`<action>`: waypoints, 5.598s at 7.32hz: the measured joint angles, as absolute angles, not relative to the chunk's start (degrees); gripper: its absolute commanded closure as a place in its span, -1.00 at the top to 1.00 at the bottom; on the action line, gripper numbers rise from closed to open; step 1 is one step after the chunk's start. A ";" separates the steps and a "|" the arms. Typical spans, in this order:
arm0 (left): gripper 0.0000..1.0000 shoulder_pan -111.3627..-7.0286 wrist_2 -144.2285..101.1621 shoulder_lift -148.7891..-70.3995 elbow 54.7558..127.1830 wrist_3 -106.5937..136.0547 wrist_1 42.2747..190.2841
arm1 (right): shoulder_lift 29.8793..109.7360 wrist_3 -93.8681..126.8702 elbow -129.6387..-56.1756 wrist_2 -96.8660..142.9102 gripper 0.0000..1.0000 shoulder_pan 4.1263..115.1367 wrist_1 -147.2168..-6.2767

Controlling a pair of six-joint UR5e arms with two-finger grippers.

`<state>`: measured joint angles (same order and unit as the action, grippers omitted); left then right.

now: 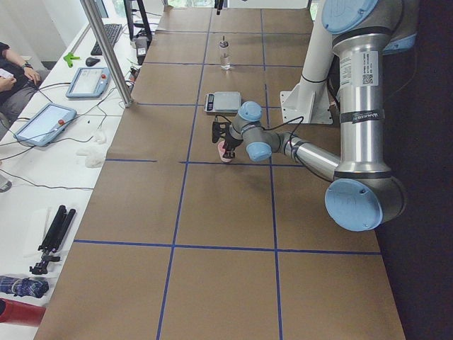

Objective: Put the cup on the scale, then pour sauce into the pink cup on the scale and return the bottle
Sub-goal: 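Reach the left gripper to the pink paper cup and grasp it, then carry the pink cup with the left gripper onto the scale, then open the left gripper and withdraw it from the cup, then reach the right gripper to the glass sauce bottle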

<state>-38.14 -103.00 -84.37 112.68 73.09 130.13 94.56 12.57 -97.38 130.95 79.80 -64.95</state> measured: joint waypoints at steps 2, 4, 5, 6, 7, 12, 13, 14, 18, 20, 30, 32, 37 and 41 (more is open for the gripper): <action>0.00 -37.31 -102.57 -84.73 112.38 73.12 129.15 | 94.57 12.57 -97.38 130.96 1.00 79.80 -64.95; -0.95 -35.34 -101.30 -85.15 112.08 73.13 127.56 | 94.63 12.57 -97.31 130.96 1.00 79.80 -64.95; -1.00 -34.83 -100.89 -85.24 112.07 73.12 127.16 | 94.64 12.57 -97.30 130.96 1.00 79.80 -64.95; -1.00 -34.64 -100.72 -85.30 112.11 73.11 126.98 | 94.68 12.57 -97.31 130.96 1.00 79.80 -64.93; -1.00 -34.58 -100.69 -85.35 112.35 73.05 126.89 | 94.71 12.57 -97.34 130.96 1.00 79.81 -64.91; -1.00 -34.07 -101.25 -105.00 118.18 72.65 98.04 | 94.73 12.57 -97.41 130.96 1.00 79.83 -64.87; -1.00 -32.79 -101.30 -115.04 116.01 74.13 89.09 | 94.69 12.59 -97.41 130.96 1.00 79.81 -64.86; -1.00 -31.17 -101.29 -123.33 111.80 76.85 84.95 | 94.68 12.63 -97.46 130.96 1.00 79.81 -64.86; -1.00 -28.76 -100.90 -138.68 95.48 81.69 84.53 | 94.66 12.66 -97.50 130.96 1.00 79.81 -64.93; -0.77 -28.33 -100.89 -138.82 94.92 81.59 84.70 | 94.66 12.66 -97.51 130.96 1.00 79.82 -64.87; 1.00 -30.05 -101.24 -129.26 110.01 69.81 81.94 | 94.65 14.72 -100.46 131.00 1.00 79.71 -64.83; 1.00 -37.56 -103.88 -121.20 119.31 54.88 78.23 | 94.84 23.00 -105.28 132.39 1.00 79.13 -63.63; 1.00 -75.90 -119.21 -102.79 113.78 -1.01 78.23 | 94.31 59.01 -123.54 121.75 1.00 59.42 -63.50; 1.00 -88.59 -126.31 -96.47 101.20 -16.38 81.88 | 95.68 74.01 -128.17 89.44 1.00 33.41 -63.88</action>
